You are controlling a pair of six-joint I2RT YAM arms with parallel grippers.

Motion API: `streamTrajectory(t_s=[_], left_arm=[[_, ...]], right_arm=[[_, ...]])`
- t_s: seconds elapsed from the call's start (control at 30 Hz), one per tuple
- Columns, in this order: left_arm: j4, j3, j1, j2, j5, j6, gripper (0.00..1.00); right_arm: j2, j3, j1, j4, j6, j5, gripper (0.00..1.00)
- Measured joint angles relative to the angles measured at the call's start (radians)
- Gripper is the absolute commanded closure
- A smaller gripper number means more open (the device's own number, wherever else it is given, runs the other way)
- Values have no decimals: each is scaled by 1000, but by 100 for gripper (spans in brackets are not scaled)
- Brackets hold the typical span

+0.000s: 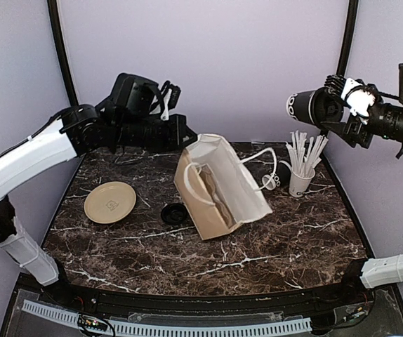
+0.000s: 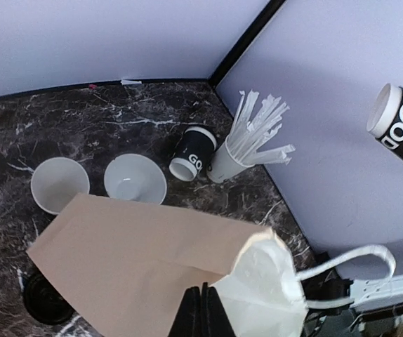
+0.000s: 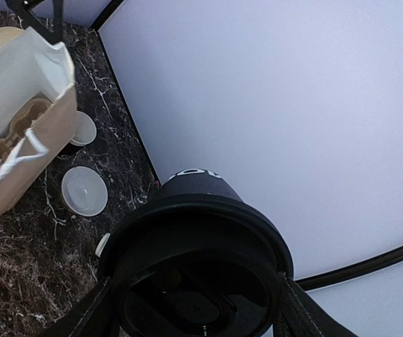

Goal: Pack the takeout coffee

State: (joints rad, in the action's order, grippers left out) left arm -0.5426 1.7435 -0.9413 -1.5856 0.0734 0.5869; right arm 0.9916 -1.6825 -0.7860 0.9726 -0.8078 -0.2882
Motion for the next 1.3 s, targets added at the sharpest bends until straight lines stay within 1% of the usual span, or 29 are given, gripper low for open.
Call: streamTrajectory(t_s=[0.07, 0.13, 0.2, 0.27, 0.43, 0.67, 0.9, 1.1, 1.13, 1.17, 1.2, 1.23, 1.3], left_arm=[[80, -175, -9, 110, 23, 116, 100], [155, -308, -30, 192, 57, 227, 100], [208, -387, -57, 235, 92, 315, 100], [246, -433, -83, 259, 129, 377, 100], [303, -470, -138, 303, 209, 472, 100], [375, -513, -203, 360, 277, 588, 100], [466, -551, -276, 370, 320, 694, 100], [521, -694, -292, 391, 346, 851, 100], [521, -710, -293, 391, 354, 872, 99], [517, -716, -293, 391, 360, 892, 88], [515, -718, -293, 391, 367, 904, 81], [512, -717, -293, 394, 372, 908, 69], [469, -705, -294, 405, 386, 915, 57]], right_arm=[[6, 0, 0, -10, -2, -6, 44], [11, 0, 0, -23, -5, -14, 44], [14, 2, 1, -42, -10, -23, 44], [16, 8, 1, -58, -15, -27, 44], [33, 13, 1, -78, -26, -24, 44], [56, 13, 1, -92, -30, -21, 43], [64, 13, 1, -98, -31, -15, 43], [64, 13, 1, -98, -31, -1, 43], [63, 13, 1, -98, -31, 0, 43], [63, 13, 1, -98, -31, 0, 43], [61, 13, 1, -98, -31, 1, 43], [60, 13, 1, -98, -31, 1, 43], [57, 13, 1, -98, -31, 1, 43]])
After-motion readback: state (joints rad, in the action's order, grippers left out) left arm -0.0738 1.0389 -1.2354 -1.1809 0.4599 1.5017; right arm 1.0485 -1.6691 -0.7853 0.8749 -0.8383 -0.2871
